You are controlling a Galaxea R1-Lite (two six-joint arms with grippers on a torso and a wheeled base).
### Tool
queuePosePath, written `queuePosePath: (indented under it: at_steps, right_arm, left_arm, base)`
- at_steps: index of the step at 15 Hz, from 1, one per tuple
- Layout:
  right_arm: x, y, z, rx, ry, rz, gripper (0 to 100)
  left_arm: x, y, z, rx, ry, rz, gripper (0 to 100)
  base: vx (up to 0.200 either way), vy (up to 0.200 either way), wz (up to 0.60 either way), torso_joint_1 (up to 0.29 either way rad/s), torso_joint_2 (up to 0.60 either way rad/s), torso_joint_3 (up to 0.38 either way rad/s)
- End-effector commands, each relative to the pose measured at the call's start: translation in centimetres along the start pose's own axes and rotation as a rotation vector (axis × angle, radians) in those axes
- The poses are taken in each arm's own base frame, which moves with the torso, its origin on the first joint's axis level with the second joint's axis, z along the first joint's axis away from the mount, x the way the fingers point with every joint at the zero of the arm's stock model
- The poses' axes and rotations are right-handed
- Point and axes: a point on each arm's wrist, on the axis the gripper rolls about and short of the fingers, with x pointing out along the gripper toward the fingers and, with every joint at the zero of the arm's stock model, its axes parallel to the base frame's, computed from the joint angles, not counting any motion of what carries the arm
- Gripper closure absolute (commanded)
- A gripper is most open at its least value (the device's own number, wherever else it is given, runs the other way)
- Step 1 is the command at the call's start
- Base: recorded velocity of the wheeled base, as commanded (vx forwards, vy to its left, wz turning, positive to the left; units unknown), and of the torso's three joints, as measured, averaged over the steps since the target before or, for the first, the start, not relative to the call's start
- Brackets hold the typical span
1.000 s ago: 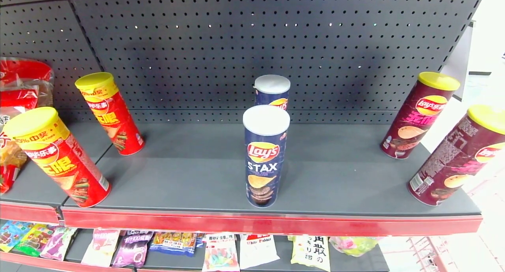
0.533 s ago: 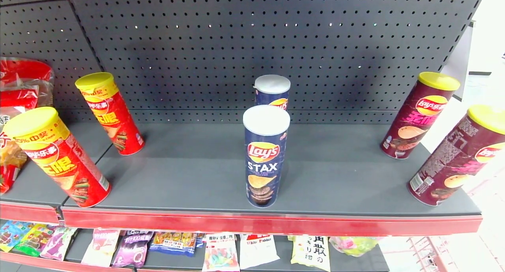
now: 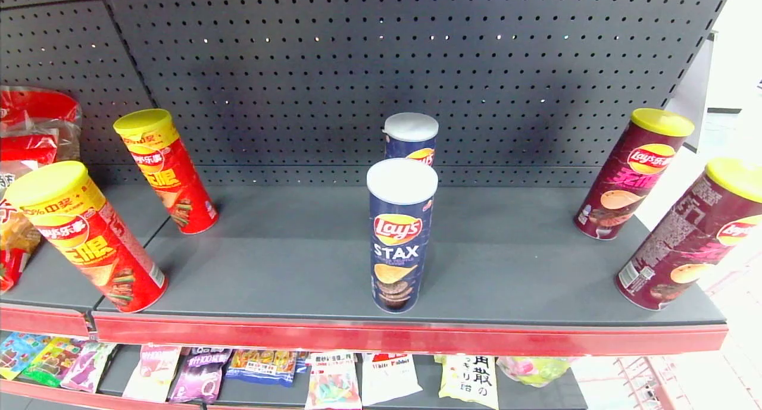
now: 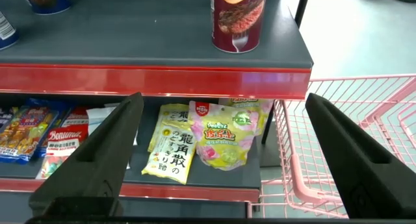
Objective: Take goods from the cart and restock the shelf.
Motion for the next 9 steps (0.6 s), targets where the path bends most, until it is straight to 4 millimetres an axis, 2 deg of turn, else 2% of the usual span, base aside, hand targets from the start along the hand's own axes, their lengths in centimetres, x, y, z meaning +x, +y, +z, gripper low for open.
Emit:
queuePosePath:
  at_steps: [1,9]
  right_arm:
    - [0.0,0.0,0.0,-0.002,0.0,0.0,0]
    - [0.0,-0.01,0.0,-0.003,0.0,-0.002,0]
  left_arm:
    - [0.0,0.0,0.0,0.0,0.0,0.0,0]
    - [0.0,0.0,0.0,0.0,0.0,0.0,0]
  base:
    - [0.0,0.0,0.0,0.0,0.0,0.0]
    - [0.0,0.0,0.0,0.0,0.0,0.0]
